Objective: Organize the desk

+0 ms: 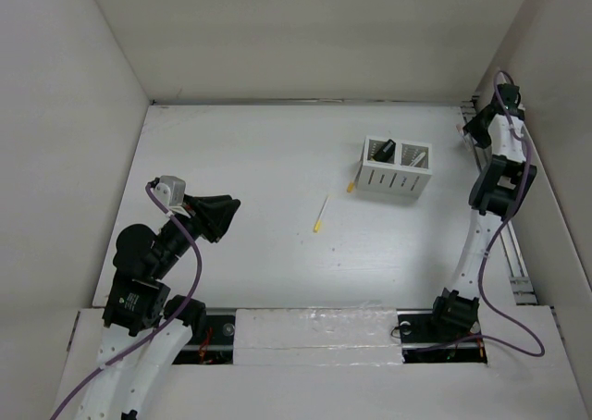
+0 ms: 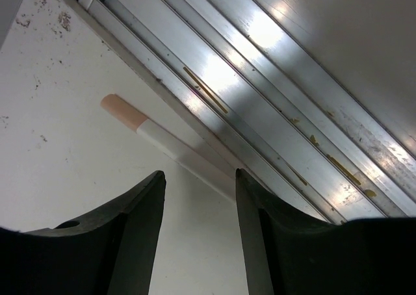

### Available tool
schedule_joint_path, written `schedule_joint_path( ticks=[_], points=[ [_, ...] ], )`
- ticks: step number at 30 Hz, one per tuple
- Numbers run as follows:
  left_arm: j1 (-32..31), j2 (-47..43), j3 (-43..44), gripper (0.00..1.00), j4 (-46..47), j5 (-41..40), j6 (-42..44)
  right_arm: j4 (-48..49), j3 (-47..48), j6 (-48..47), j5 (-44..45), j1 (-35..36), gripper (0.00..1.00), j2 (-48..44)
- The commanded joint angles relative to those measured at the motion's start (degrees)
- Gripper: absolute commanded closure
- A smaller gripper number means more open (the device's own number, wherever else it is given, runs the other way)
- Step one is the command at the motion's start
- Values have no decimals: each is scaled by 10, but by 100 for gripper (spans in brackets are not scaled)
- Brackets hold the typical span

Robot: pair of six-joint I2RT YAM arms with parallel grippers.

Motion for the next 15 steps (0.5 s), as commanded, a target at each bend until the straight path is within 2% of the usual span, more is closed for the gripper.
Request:
schedule_joint_path(
  ticks=[1, 7, 12, 15],
  points=[
    [-3, -8, 19, 74, 18, 5, 6, -16, 9, -7, -40, 1, 47, -5],
    [-8, -19, 18, 74, 19, 9, 5, -5, -6, -12, -64, 7, 47, -12],
    [-8, -24, 17, 74, 21, 9, 4, -41, 53, -15, -63, 25, 42, 30],
    [-8, -25, 16, 74, 19, 5, 4, -34, 45, -14, -61, 25, 40, 22]
  ],
)
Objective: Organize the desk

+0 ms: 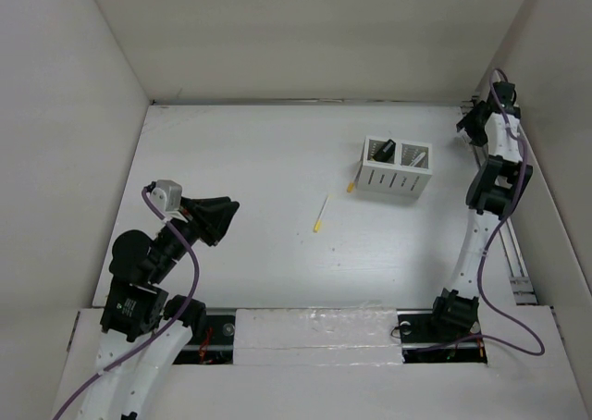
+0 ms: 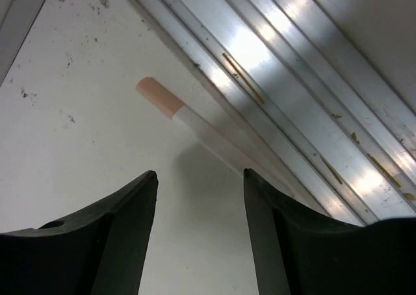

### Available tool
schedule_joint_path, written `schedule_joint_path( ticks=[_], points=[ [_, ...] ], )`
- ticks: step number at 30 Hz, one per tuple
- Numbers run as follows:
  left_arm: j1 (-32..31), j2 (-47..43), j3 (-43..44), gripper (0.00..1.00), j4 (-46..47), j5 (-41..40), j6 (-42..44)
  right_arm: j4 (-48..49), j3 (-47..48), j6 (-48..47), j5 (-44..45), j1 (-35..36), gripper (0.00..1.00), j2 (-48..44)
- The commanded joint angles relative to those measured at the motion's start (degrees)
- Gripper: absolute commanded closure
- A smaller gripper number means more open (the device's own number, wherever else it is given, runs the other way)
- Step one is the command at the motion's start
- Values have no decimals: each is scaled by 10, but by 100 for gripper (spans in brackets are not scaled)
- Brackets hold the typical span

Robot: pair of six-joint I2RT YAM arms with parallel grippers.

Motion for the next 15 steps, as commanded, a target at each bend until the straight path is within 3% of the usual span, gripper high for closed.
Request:
schedule_joint_path(
  ticks=[1, 11, 15],
  points=[
    [-3, -6, 16, 74, 18, 3, 4, -18, 8, -9, -25, 15, 39, 6],
    [-3, -4, 17, 74, 18, 1, 4, -22, 15, -10, -40, 15, 36, 15],
    [-3, 1, 18, 74, 19, 3, 5, 33, -24, -1, -178, 15, 38, -21]
  ],
)
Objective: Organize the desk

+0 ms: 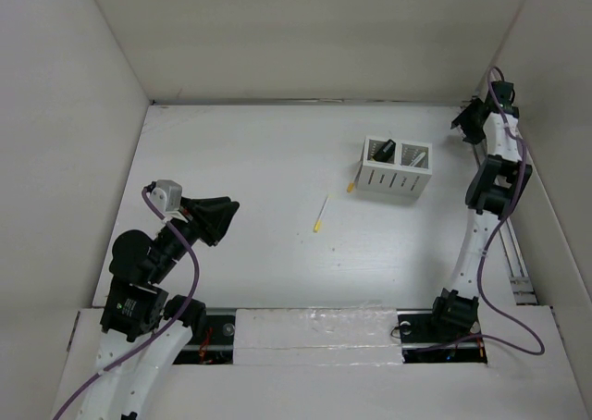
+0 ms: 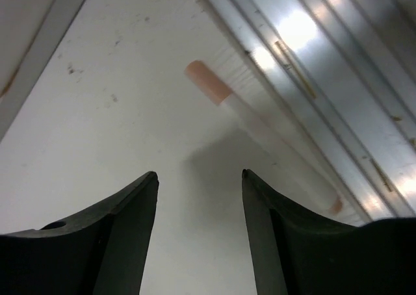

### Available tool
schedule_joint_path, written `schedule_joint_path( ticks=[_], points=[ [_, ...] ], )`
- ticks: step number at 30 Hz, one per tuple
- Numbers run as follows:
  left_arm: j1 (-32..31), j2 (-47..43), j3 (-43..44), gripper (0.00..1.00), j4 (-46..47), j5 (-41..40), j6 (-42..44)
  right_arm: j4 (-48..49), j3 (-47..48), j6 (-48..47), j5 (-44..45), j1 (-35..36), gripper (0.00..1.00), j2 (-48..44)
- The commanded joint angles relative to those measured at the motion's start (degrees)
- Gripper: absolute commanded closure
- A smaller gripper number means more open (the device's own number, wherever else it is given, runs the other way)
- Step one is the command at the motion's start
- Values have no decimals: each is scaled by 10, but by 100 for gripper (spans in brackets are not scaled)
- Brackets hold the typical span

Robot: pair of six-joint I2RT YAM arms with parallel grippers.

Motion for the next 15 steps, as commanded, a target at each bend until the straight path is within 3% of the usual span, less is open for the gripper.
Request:
schedule_joint_path(
  ticks=[1, 3, 5, 10, 12, 15],
  points=[
    [-3, 2, 17, 74, 19, 6, 5, 48, -41, 13, -137, 7, 40, -39],
    [-3, 2, 17, 74, 21, 8, 5, 141, -129, 43, -127, 13, 44, -112],
    [-3, 2, 17, 74, 21, 6, 5, 191, -166, 49, -89, 13, 55, -153],
    [-3, -9, 18, 74, 19, 4, 5, 122, -138, -16, 141, 13, 84, -177],
    [-3, -14, 19, 74, 20, 5, 5, 151, -180, -64, 150, 7, 84, -191],
    [-8, -16, 19, 74, 20, 1, 5, 205, -252, -95, 85, -9, 81, -217]
  ],
)
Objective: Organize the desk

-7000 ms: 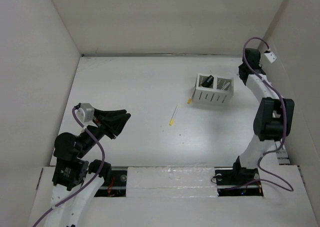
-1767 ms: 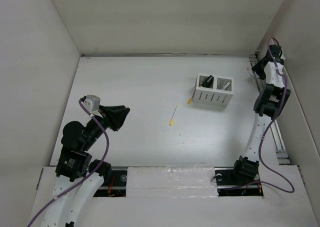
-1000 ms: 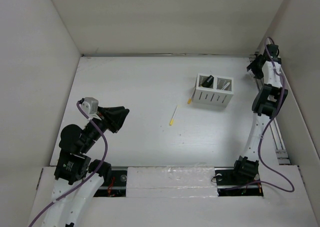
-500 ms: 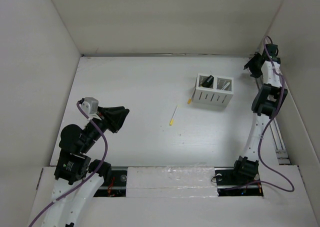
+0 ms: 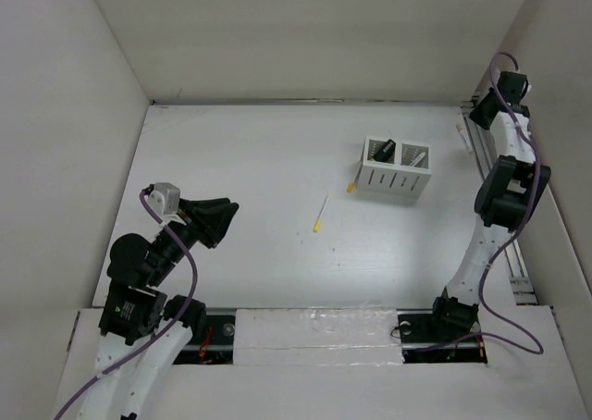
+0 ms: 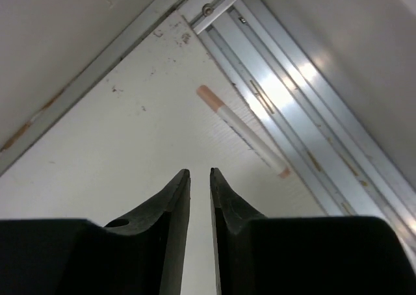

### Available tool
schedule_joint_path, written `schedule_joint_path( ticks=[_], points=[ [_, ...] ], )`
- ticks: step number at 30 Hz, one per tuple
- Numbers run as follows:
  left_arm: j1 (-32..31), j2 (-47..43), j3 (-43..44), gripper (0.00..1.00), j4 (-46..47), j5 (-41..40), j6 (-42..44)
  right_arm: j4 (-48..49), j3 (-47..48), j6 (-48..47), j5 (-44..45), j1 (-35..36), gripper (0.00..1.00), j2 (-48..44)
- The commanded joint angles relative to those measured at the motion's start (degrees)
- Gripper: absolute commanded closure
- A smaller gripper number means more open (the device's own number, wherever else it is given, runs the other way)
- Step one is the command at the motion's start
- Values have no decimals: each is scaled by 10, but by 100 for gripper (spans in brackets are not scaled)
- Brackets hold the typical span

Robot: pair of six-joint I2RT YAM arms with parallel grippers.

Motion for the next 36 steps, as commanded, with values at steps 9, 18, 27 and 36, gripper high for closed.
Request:
schedule_joint_path(
  ticks=[9, 18, 27, 36],
  points=[
    [-13, -4, 19, 74, 17, -4, 7, 89, -86, -144, -39, -47, 46, -28],
    [-13, 8, 20, 74, 17, -4, 7, 84, -68, -159, -88, -53, 42, 7],
    [-13, 23, 20, 74, 16, -9, 8, 41, -25, -176, -98, -53, 39, 66],
    [-13, 26, 22, 74, 14, -12, 10, 35, -39, -206, -154, -53, 47, 76]
  ],
)
